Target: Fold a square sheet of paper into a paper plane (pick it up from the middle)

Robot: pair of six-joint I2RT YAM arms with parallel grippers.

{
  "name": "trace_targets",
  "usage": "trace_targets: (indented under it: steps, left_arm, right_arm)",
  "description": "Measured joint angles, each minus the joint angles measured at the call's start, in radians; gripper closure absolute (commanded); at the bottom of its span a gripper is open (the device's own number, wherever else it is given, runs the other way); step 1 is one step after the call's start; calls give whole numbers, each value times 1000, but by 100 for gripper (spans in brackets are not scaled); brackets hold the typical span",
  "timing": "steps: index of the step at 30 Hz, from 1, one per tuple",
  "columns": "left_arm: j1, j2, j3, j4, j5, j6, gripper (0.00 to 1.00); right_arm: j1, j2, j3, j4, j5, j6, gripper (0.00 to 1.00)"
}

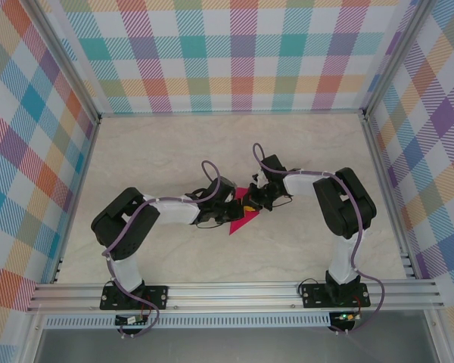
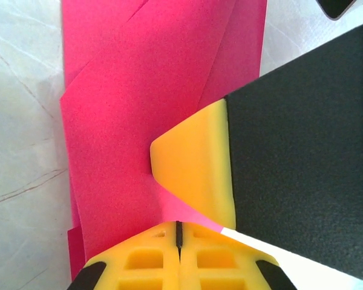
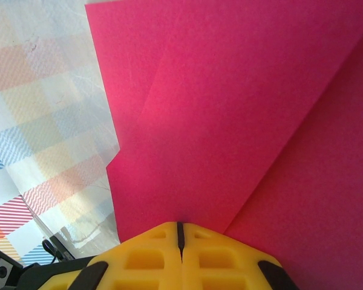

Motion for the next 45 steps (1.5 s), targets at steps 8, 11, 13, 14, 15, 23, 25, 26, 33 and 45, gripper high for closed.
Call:
trace_targets:
  steps: [8, 11, 13, 14, 15, 23, 25, 26, 33, 45]
  left_arm:
    - [1, 17, -4, 2, 11, 2, 97]
    - [6, 16, -18, 22, 29, 9, 97]
    - [6, 10, -28, 29, 42, 21, 98]
    - [6, 5, -34, 28, 47, 28, 98]
    - [6, -1, -40, 25, 53, 35, 98]
    - [6, -40, -76, -12, 97, 104, 98]
    - [6, -46, -78, -30, 106, 123, 98]
    - [6, -48, -79, -35, 108, 130, 99]
    - [6, -84, -119, -49, 117, 148, 99]
    - [3, -180, -209, -88, 131, 135, 99]
  right_arm:
    - [0, 4, 8, -13, 0, 0, 99]
    - [0, 6, 13, -22, 0, 0, 99]
    - [0, 7, 14, -23, 0, 0, 99]
    - [0, 7, 14, -23, 0, 0, 99]
    - [0, 7, 14, -23, 0, 0, 99]
    - [0, 9, 17, -26, 0, 0, 100]
    - [0, 10, 18, -28, 0, 0, 100]
    - [-1, 11, 19, -30, -1, 0, 100]
    - [-4, 13, 24, -36, -3, 0, 100]
    - [-6, 15, 25, -39, -6, 0, 100]
